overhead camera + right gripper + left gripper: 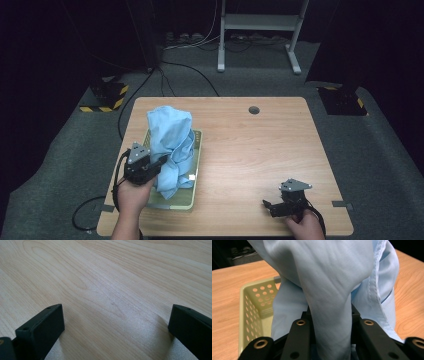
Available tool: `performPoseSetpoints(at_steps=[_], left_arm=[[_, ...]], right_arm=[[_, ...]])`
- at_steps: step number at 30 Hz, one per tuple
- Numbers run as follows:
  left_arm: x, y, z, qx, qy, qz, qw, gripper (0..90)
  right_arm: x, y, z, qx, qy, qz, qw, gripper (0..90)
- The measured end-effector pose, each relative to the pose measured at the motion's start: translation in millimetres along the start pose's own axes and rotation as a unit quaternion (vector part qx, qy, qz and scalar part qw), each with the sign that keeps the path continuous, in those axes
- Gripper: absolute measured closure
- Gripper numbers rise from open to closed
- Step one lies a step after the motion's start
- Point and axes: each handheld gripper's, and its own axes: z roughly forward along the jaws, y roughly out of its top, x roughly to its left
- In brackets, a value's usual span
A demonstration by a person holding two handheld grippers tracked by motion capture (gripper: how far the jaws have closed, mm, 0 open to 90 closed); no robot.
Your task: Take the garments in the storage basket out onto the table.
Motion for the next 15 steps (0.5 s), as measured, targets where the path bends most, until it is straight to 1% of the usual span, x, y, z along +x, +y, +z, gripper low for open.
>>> performPoseSetpoints(at_steps=[8, 15], left_arm=[[1.8, 2.2, -7.9, -0.023, -0.006, -0.012, 0.9996, 72.8], [-0.7, 4.9, -13.5, -0.042, -0.001, -0.009, 0.9991, 72.7]], right_arm=[[0.0, 0.0, 0.0, 0.000, 0.000, 0.000, 1.0000, 0.2], [0.0, 0.0, 0.0, 0.000, 0.000, 0.000, 1.0000, 0.2]])
